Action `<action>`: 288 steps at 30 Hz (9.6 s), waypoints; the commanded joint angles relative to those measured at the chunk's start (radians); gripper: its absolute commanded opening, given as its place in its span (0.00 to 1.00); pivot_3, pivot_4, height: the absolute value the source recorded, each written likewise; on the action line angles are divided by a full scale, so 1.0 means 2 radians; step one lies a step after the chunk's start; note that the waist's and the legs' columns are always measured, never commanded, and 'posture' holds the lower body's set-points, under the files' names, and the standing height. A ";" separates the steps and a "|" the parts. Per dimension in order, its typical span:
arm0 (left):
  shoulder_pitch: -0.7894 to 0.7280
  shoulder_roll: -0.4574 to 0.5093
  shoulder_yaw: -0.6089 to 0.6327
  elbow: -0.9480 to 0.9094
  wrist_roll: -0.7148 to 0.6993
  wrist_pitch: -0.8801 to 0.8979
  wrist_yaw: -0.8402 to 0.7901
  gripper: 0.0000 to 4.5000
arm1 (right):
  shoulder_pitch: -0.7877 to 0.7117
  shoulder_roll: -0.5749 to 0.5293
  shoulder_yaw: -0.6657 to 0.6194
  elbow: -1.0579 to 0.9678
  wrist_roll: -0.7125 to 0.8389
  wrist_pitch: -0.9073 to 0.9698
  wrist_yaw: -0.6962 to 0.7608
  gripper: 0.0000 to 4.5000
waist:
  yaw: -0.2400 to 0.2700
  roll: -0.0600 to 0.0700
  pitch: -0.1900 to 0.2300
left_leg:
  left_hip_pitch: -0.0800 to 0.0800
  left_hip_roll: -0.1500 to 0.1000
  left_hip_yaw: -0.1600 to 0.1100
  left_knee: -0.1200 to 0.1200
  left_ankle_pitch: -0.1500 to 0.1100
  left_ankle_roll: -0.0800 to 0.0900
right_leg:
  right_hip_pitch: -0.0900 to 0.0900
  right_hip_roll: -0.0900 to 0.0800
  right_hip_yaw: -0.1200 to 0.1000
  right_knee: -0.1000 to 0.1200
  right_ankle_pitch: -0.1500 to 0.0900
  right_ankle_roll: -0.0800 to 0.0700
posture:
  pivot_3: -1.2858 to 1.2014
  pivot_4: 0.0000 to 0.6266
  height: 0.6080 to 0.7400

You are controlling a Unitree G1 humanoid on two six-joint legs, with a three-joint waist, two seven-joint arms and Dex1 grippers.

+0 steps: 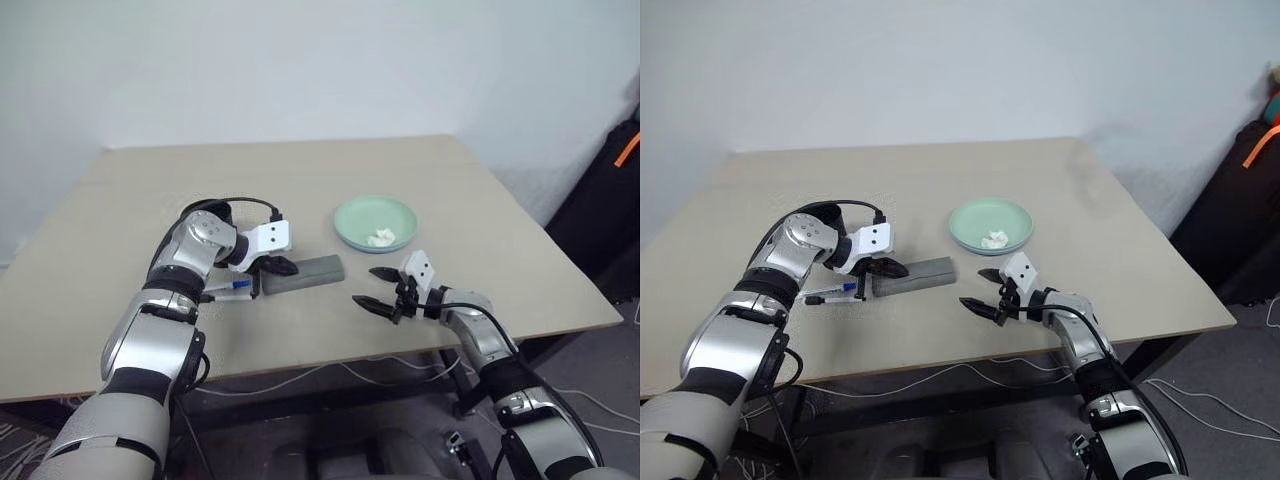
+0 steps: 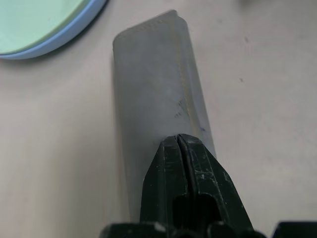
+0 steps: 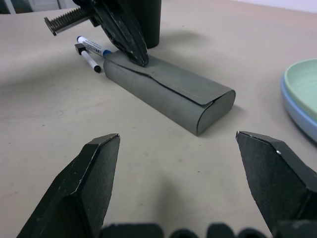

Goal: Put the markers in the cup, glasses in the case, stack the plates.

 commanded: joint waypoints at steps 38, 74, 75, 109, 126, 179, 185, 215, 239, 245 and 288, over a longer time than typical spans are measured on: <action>0.016 0.152 -0.075 -0.109 0.037 0.083 -0.125 0.67 | -0.044 -0.006 -0.006 0.029 -0.013 -0.008 0.023 0.91 | 0.000 0.000 0.000 | 0.000 0.000 0.000 0.001 0.000 0.000 | 0.000 0.000 0.000 0.000 0.000 0.000 | 0.52 0.00 1.00; -0.011 0.115 -0.132 0.012 0.111 -0.009 -0.088 0.19 | -0.041 -0.003 -0.009 0.023 -0.010 -0.005 0.011 0.91 | -0.001 0.001 0.000 | 0.001 0.001 0.000 0.001 0.000 0.001 | 0.000 0.000 0.000 0.002 0.001 -0.002 | 0.52 0.00 1.00; -0.010 0.116 -0.132 0.011 0.110 -0.010 -0.088 0.12 | -0.042 -0.003 -0.009 0.024 -0.010 -0.005 0.012 0.91 | -0.001 0.001 0.000 | 0.001 0.001 0.000 0.001 0.000 0.001 | 0.000 0.000 0.000 0.002 0.001 -0.002 | 0.52 0.00 1.00; 0.114 0.022 0.221 -0.304 -0.144 0.127 0.371 0.01 | -0.045 -0.019 0.002 0.013 -0.016 0.015 0.044 0.91 | 0.001 0.000 0.000 | 0.000 0.001 0.000 0.002 0.000 0.001 | 0.001 0.000 0.000 0.001 0.002 0.000 | 0.52 0.00 1.00; 0.178 -0.009 0.219 -0.299 -0.125 0.114 0.529 0.01 | -0.043 -0.018 0.001 0.009 -0.019 0.015 0.043 0.91 | 0.000 0.000 0.000 | 0.000 0.001 0.001 0.001 0.000 0.001 | 0.001 -0.001 -0.001 0.001 0.002 0.001 | 0.52 0.00 1.00; 0.048 0.184 -0.039 -0.106 -0.040 0.115 -0.028 1.00 | -0.053 0.001 0.004 0.031 -0.031 0.001 0.028 0.91 | 0.000 0.000 0.001 | 0.000 0.001 0.001 -0.001 0.000 0.001 | 0.000 -0.001 -0.001 -0.001 0.001 -0.001 | 0.52 0.00 1.00; -0.008 0.156 -0.069 0.001 0.009 0.076 -0.044 1.00 | -0.050 0.000 0.003 0.028 -0.030 0.003 0.024 0.91 | 0.000 0.000 0.001 | 0.000 0.001 0.001 0.000 0.000 0.001 | -0.001 0.000 -0.001 -0.001 0.001 -0.001 | 0.52 0.00 1.00; -0.026 0.129 -0.043 0.072 0.041 0.036 -0.036 0.02 | -0.040 -0.005 -0.019 -0.046 0.040 0.078 0.075 0.91 | 0.000 -0.001 0.000 | -0.001 0.001 0.001 0.000 0.000 0.001 | -0.001 -0.001 -0.001 0.000 0.001 -0.001 | 0.52 0.00 1.00; 0.086 0.060 0.282 -0.297 -0.232 0.181 0.240 0.02 | -0.050 -0.010 -0.030 -0.095 0.071 0.120 0.082 0.91 | 0.000 -0.001 0.000 | 0.001 0.001 0.000 0.002 0.000 0.001 | 0.001 -0.001 -0.001 0.001 0.002 0.001 | 0.52 0.00 1.00; 0.114 0.039 0.271 -0.280 -0.207 0.112 0.326 0.02 | -0.067 -0.001 -0.032 -0.116 0.088 0.133 0.077 0.91 | 0.000 -0.001 0.000 | 0.000 0.001 0.000 0.001 0.000 0.001 | 0.000 0.000 -0.001 0.000 0.002 0.001 | 0.52 0.00 1.00; 0.154 0.010 0.280 -0.205 -0.274 0.054 0.341 0.75 | -0.059 -0.006 -0.035 -0.130 0.098 0.143 0.058 0.91 | 0.000 -0.001 0.000 | 0.000 0.001 0.001 0.000 0.000 0.000 | 0.000 -0.001 -0.002 0.000 0.002 0.001 | 0.52 0.00 1.00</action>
